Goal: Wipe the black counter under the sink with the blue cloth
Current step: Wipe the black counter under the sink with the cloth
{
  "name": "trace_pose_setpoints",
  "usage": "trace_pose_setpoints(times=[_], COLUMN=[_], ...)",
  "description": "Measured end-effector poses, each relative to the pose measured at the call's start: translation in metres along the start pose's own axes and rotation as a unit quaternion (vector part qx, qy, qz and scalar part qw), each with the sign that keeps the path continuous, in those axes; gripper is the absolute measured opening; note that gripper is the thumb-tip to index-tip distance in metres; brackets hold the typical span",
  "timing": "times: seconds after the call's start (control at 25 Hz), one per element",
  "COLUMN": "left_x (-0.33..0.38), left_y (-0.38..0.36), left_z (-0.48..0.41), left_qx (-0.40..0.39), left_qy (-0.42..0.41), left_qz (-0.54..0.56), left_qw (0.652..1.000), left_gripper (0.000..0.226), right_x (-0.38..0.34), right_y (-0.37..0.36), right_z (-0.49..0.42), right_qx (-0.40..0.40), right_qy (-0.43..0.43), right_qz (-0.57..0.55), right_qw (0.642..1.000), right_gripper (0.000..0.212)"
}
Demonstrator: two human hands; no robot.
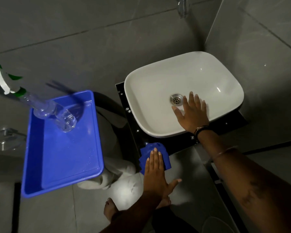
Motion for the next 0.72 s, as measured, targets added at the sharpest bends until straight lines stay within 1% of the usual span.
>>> trace_pose_setpoints(times=[0.08, 0.16, 0.24, 0.32, 0.44, 0.56, 0.72], left_x=[-0.013, -0.022, -0.036, -0.059, -0.096, -0.127, -0.157], left_y=[0.006, 0.015, 0.028, 0.043, 0.062, 0.077, 0.100], left_z=[0.001, -0.016, -0.048, -0.089, -0.147, -0.207, -0.312], left_qx=[0.012, 0.017, 0.009, -0.006, -0.027, -0.041, -0.085], left_qy=[0.040, 0.084, 0.095, 0.077, 0.029, -0.024, -0.093], left_qz=[0.017, 0.038, 0.045, 0.048, 0.040, 0.027, 0.012], left_qw=[0.999, 0.996, 0.994, 0.996, 0.998, 0.999, 0.992], left_gripper=[0.122, 0.129, 0.137, 0.146, 0.153, 0.152, 0.154], right_x=[-0.003, -0.005, -0.006, -0.006, -0.005, -0.002, 0.002], right_y=[0.000, 0.002, 0.006, 0.009, 0.011, 0.005, 0.006], right_z=[0.001, 0.001, 0.003, 0.003, 0.001, -0.001, -0.001], right_qx=[0.001, -0.004, 0.002, 0.007, 0.020, 0.026, 0.035], right_qy=[0.020, 0.020, 0.017, 0.014, 0.002, -0.020, -0.035], right_qz=[0.011, 0.020, 0.026, 0.030, 0.034, 0.027, 0.017], right_qw=[1.000, 1.000, 1.000, 0.999, 0.999, 0.999, 0.999], right_gripper=[0.080, 0.079, 0.077, 0.075, 0.073, 0.077, 0.083])
Point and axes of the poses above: each hand's wrist, its own z-axis away from the middle knuckle, its own y-axis out of the back of the hand, x = y × z, the point moved 7 cm from there along -z, towards the middle knuckle, and after that the axes turned 15 degrees about x, right-handed, at the moved point
